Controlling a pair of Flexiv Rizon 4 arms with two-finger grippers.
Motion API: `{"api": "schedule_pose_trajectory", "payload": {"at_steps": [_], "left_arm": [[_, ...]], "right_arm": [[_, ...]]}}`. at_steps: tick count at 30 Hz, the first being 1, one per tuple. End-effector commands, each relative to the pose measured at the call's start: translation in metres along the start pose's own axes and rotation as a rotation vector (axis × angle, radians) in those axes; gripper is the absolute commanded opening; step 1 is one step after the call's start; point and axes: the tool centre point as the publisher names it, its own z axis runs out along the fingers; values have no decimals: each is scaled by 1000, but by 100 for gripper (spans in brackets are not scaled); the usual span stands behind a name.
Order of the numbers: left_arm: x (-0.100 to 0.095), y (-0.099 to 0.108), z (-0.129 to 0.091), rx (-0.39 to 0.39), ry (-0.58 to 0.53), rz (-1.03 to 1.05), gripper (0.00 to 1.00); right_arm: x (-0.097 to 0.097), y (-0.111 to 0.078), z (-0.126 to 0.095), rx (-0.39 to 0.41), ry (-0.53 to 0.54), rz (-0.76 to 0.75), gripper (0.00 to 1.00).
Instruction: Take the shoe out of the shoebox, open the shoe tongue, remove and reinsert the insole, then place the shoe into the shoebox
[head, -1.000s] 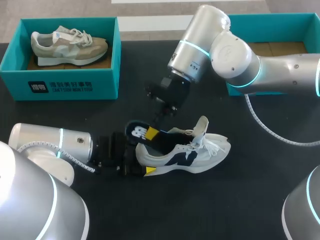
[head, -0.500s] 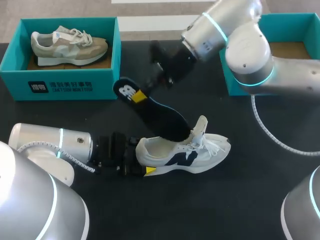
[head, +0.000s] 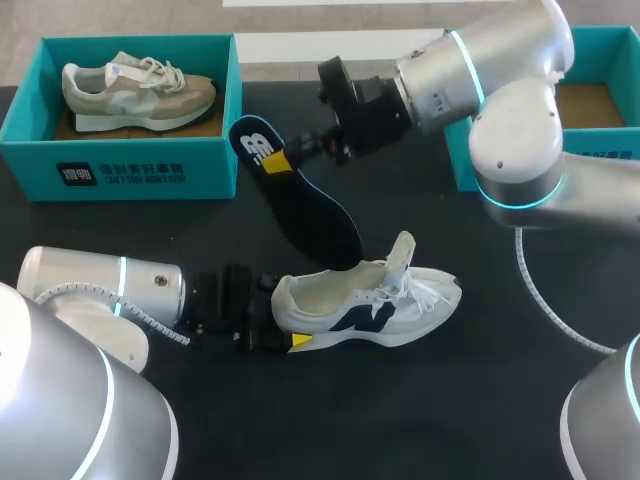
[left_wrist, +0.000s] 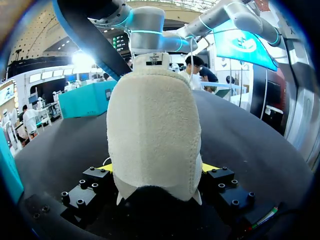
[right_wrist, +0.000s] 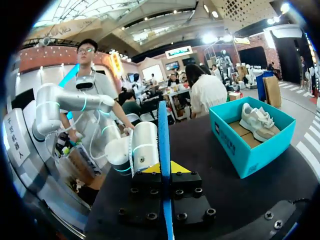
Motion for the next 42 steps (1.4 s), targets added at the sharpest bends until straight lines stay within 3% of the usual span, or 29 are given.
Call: {"api": "schedule_pose_trajectory", "payload": {"at_steps": [1,3,9,11,13,18,21,38,42], "left_arm": [[1,1,0,-3,0,0,0],[1,1,0,-3,0,0,0],[1,1,0,-3,0,0,0],[1,1,0,-3,0,0,0],[1,1,0,-3,0,0,0],[1,1,0,-3,0,0,0],[1,1,0,-3,0,0,0],[1,1,0,-3,0,0,0],[1,1,0,-3,0,0,0]], "right_arm": [[3,-2,1,-5,-24,0,0],[3,-2,1,-5,-24,0,0],[5,13,-12,-238,-30,96,0],[9,18,-16,-253,8,149,0],[14,28,-20,-346,10,172,0],[33,52,-31,-409,93,258,0],[38,64,-44,-394,115,255,0],[38,64,-44,-394,115,255,0],[51,76,-71,-422,102,344,0]]}}
